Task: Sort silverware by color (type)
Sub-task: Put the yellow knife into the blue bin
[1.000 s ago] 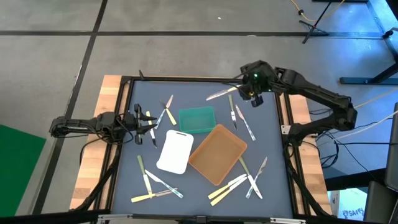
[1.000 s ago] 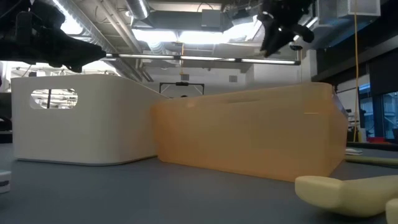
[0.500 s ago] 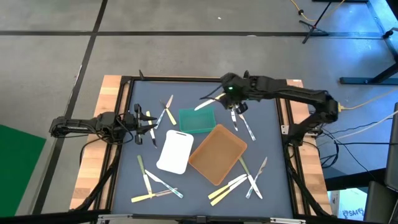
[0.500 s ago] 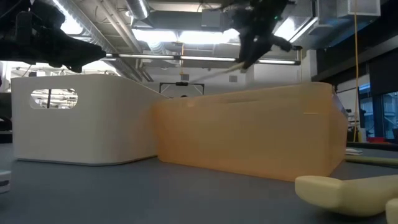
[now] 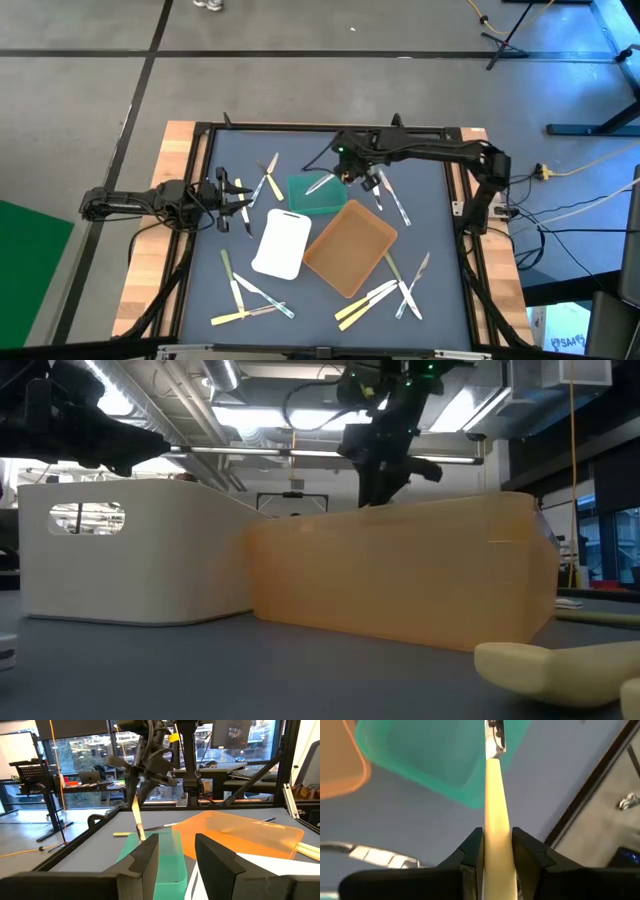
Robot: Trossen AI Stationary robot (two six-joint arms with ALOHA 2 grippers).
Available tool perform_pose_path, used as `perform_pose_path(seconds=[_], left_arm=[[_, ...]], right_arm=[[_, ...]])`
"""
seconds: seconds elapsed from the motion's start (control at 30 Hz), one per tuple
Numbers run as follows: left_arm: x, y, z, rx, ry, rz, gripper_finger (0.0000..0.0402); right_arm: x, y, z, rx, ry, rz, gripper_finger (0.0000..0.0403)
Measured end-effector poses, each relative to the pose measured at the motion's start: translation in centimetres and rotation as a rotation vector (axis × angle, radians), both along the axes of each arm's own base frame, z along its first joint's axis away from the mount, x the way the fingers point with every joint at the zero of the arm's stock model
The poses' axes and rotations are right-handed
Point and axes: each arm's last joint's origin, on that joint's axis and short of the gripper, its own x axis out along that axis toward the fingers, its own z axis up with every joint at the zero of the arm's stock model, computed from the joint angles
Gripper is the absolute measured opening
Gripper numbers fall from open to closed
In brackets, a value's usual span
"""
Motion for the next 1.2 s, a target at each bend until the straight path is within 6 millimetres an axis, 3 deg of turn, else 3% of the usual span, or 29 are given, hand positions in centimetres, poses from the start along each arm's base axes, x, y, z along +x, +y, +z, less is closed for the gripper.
perform_pose_path(seconds=[0.47,0.87,1.2], left_arm=[[0.0,0.0,0.0,0.001,0.001,0.000,0.0123],[0.0,0.0,0.0,0.002,0.002,0.000,0.0123],[0.0,0.0,0.0,0.002,0.004,0.000,0.0123]], right_arm=[[1.1,0.2,-0.9,0.124,-0.057,0.067,0.0076],[2.6,0.0,-3.8,0.144,-0.021,0.071,0.0076],[3.2,-0.2,-4.9,0.148,-0.024,0.059,0.0076]])
